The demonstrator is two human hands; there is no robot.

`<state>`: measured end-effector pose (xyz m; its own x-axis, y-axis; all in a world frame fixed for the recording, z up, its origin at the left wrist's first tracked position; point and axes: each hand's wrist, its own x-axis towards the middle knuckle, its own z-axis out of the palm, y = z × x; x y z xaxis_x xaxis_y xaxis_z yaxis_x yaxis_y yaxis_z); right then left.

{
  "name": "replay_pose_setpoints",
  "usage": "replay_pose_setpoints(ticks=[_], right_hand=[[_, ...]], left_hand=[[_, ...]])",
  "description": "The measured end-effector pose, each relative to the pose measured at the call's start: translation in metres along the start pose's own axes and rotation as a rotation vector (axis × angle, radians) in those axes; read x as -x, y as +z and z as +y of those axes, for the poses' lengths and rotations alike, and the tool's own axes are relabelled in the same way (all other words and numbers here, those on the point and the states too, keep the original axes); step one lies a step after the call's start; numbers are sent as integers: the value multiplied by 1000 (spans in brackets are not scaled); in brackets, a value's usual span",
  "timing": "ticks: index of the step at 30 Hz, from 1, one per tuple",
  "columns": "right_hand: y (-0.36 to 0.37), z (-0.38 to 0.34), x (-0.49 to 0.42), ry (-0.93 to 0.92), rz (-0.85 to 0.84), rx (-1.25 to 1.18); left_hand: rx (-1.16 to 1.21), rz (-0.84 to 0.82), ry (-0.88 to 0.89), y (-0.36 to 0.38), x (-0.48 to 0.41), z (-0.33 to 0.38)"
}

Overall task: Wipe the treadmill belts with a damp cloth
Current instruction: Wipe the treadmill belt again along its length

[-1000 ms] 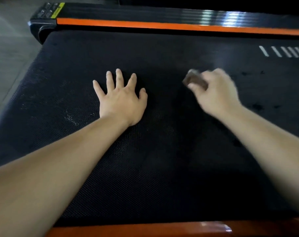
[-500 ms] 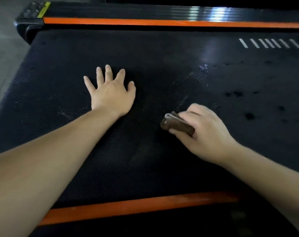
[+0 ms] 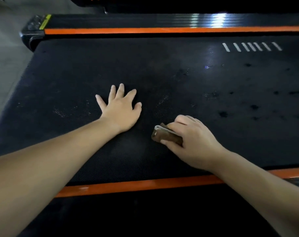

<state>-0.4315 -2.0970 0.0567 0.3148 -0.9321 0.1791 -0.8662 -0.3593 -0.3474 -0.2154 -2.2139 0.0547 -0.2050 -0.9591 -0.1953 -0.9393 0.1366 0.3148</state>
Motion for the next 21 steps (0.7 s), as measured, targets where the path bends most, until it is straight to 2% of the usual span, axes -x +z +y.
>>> replay_pose_setpoints(ticks=[4,6,7,10,11,14,16,17,20,21], right_hand=[[5,0,5,-70,1,-33],[3,25,-11,-79,27,23],[-4,44,-26,-7,75,62],[-24,88,-63,385,190,82],[-21,86,-63,377,190,72],[-10,48,-37,86,77,-17],[-10,61,-40,16,12,-4],[-14,77,-55,56,52,53],[-27,114,-101,432,180,140],[-25,113,-105,484,205,136]], left_hand=[[-51,-92,-32,-14,11,5],[-81,-103,-48,-14,15,9],[-84,-93,-56,-13,15,11],[-59,-10,-64,-6,10,18],[-54,24,-51,-2,5,21],[-17,63,-28,5,-13,32],[20,83,-60,8,-24,39],[29,93,-73,10,-27,42],[39,112,-91,14,-29,50],[49,126,-94,15,-29,51]])
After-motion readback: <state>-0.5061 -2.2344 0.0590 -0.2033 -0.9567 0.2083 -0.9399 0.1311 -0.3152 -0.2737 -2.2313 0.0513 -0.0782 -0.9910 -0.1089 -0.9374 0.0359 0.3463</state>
